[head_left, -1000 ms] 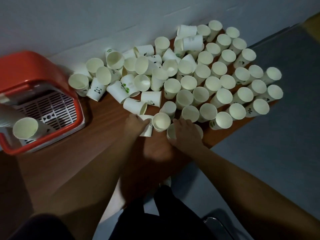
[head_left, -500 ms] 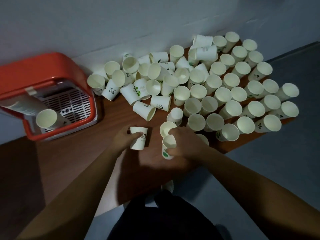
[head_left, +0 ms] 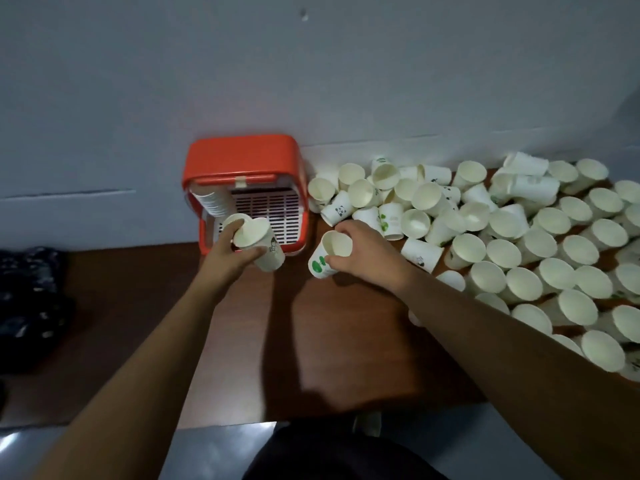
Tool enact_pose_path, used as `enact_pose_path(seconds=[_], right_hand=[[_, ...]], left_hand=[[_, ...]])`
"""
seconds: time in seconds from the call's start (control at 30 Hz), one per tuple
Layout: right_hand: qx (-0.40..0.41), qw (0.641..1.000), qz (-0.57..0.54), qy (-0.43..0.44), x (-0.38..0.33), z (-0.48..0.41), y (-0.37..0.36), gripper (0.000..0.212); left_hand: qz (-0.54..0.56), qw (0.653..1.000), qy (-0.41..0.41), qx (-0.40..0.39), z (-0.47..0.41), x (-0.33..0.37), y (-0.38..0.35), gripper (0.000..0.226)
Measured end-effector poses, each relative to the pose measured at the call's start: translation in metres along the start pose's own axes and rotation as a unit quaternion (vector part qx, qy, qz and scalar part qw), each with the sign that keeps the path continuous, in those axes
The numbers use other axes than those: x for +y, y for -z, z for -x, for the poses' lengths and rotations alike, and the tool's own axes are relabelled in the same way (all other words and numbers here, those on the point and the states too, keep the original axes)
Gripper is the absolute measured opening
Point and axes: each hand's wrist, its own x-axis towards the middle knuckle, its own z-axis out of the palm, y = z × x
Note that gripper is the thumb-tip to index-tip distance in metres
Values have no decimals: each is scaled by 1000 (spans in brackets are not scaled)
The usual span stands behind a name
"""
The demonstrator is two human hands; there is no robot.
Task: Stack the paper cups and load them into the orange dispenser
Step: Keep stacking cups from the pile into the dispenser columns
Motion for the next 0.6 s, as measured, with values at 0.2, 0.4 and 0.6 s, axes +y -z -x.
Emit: enact_pose_path(seconds=[0.2,0.4,0.6], right_hand=[[53,998,-11,32,-54,-42,-33,67],[87,996,-2,18,-75,-66,-58,63],[173,985,-6,21,-76,-74,-81,63]], left_hand=[[-27,993,-69,96,-17,4,68,67],[-84,988,-105,79,-59,-15,78,66],[-187,969,-162,8,-94,-44,66,67]])
